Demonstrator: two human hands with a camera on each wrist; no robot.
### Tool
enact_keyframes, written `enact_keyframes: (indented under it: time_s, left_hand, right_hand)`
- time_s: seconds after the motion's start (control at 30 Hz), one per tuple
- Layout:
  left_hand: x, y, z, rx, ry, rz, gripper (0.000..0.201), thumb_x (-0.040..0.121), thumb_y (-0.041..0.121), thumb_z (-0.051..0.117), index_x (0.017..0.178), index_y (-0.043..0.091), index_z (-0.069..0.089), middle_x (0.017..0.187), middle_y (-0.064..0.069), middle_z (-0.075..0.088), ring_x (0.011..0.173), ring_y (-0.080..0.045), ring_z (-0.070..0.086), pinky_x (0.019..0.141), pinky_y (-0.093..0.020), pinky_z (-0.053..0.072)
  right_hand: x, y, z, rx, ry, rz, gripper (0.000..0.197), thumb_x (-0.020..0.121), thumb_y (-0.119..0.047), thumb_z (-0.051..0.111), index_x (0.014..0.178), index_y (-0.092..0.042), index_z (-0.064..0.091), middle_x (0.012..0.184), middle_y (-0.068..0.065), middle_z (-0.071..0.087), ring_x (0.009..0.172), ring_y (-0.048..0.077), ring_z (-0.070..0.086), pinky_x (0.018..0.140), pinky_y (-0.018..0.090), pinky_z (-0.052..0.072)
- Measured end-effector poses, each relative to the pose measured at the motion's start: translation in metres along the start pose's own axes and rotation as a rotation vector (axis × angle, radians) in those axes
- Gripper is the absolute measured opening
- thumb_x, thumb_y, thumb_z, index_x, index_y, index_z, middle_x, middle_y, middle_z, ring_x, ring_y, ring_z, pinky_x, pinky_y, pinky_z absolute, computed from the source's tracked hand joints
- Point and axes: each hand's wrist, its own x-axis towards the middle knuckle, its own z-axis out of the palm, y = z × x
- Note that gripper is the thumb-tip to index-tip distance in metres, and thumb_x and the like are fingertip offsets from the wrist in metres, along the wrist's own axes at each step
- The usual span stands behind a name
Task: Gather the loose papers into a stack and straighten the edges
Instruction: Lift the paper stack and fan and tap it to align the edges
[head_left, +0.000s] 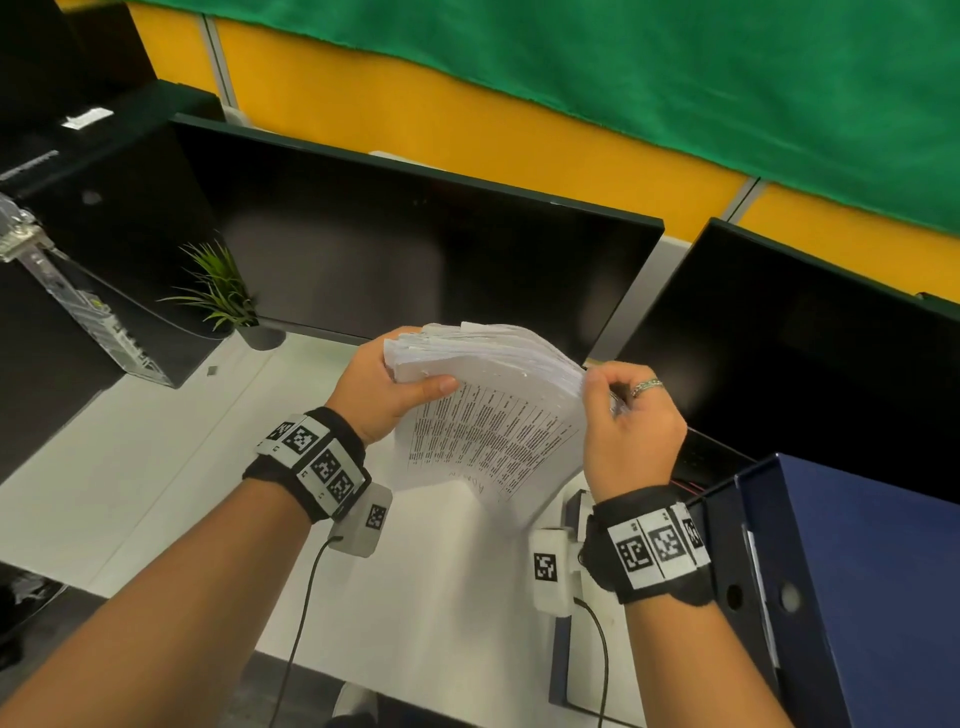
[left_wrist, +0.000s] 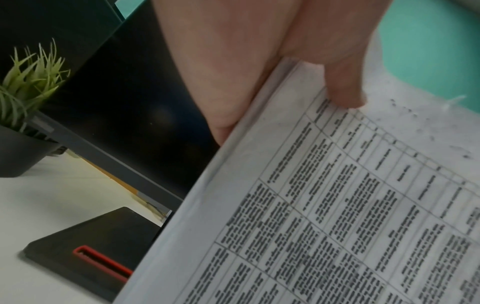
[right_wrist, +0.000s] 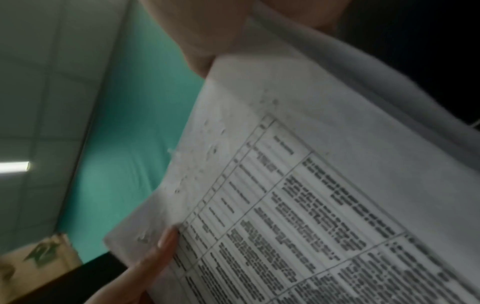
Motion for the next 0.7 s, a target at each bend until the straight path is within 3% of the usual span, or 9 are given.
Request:
enact_keyframes:
  time_s: [0.03,0.1,0.17,0.23,0.33,0.43,0.53,0.6,0.7]
  left_hand:
    - [0.001,0.000,0.001,0.015,0.012,-0.001,0.049,0.076,0.035,0.082,0.118,0.017,0.067,0.110,-0.003,0.074,0.103,-0.024,0.070,0.092,-0.053,0.056]
    - [0.002,-0.002,0.002,0.056,0.041,0.001,0.035,0.085,0.028,0.076,0.117,0.016,0.068,0.110,-0.003,0.073,0.103,-0.023,0.069,0.093,-0.054,0.055]
    - [0.000,-0.003,0.002,0.052,0.064,0.001,0.034,0.087,0.029,0.073,0.118,0.016,0.068,0.111,-0.003,0.073,0.104,-0.024,0.068,0.093,-0.054,0.055]
    - [-0.001,-0.005,0.001,0.016,0.081,-0.012,0.042,0.082,0.039,0.074,0.117,0.017,0.069,0.111,-0.004,0.073,0.105,-0.025,0.069,0.094,-0.055,0.055]
    - [-0.002,0.001,0.001,-0.026,0.074,-0.017,0.055,0.072,0.048,0.077,0.116,0.017,0.069,0.111,-0.005,0.073,0.106,-0.027,0.068,0.093,-0.057,0.054]
    - [0.002,0.012,-0.007,-0.044,0.051,0.029,0.050,0.073,0.039,0.084,0.110,0.011,0.068,0.107,-0.009,0.072,0.103,-0.029,0.069,0.090,-0.053,0.057]
    - [-0.004,0.011,-0.018,-0.041,-0.016,0.116,0.051,0.064,0.043,0.088,0.105,0.022,0.066,0.100,0.008,0.070,0.098,-0.015,0.069,0.079,-0.029,0.058]
    - [-0.012,0.000,-0.015,-0.033,-0.133,0.097,0.068,0.054,0.048,0.092,0.111,0.026,0.062,0.107,0.006,0.068,0.102,-0.014,0.067,0.084,-0.030,0.056]
    - [-0.019,-0.011,-0.005,-0.038,-0.173,0.068,0.074,0.054,0.051,0.091,0.114,0.016,0.064,0.112,-0.005,0.073,0.108,-0.020,0.069,0.091,-0.035,0.056]
  right_hand:
    - [-0.001,0.001,-0.003,0.074,-0.011,0.046,0.007,0.086,-0.018,0.069,0.089,-0.023,0.064,0.090,-0.002,0.068,0.088,0.014,0.066,0.082,0.043,0.055]
    - [-0.006,0.007,-0.011,0.262,-0.078,0.113,0.044,0.075,-0.024,0.081,0.111,-0.021,0.056,0.106,0.003,0.067,0.099,0.017,0.067,0.085,0.039,0.057]
    - [-0.015,0.018,-0.017,0.365,-0.126,0.148,0.084,0.060,-0.020,0.087,0.130,-0.019,0.041,0.118,0.006,0.063,0.107,0.018,0.065,0.088,0.031,0.056]
    - [-0.021,0.026,-0.016,0.438,-0.112,0.294,0.099,0.057,-0.009,0.088,0.139,-0.023,0.035,0.118,0.002,0.064,0.107,0.015,0.066,0.087,0.030,0.056]
    - [-0.017,0.031,-0.008,0.393,-0.194,0.428,0.070,0.064,0.001,0.085,0.125,-0.020,0.055,0.106,-0.009,0.067,0.097,0.003,0.069,0.076,0.019,0.058]
    - [-0.004,0.028,-0.012,0.373,-0.260,0.379,0.038,0.068,-0.005,0.084,0.098,-0.024,0.070,0.087,-0.014,0.075,0.088,0.005,0.072,0.075,0.022,0.060]
    - [-0.003,0.030,-0.026,0.422,-0.290,0.275,0.055,0.062,-0.009,0.085,0.113,-0.011,0.066,0.103,-0.003,0.074,0.097,0.011,0.071,0.079,0.026,0.059]
    - [-0.011,0.035,-0.027,0.406,-0.362,0.264,0.076,0.058,-0.005,0.087,0.127,-0.008,0.056,0.112,0.001,0.070,0.102,0.013,0.069,0.083,0.028,0.058]
    - [-0.021,0.037,-0.021,0.446,-0.368,0.330,0.072,0.055,-0.011,0.087,0.122,-0.012,0.061,0.110,0.003,0.072,0.103,0.015,0.069,0.087,0.035,0.058]
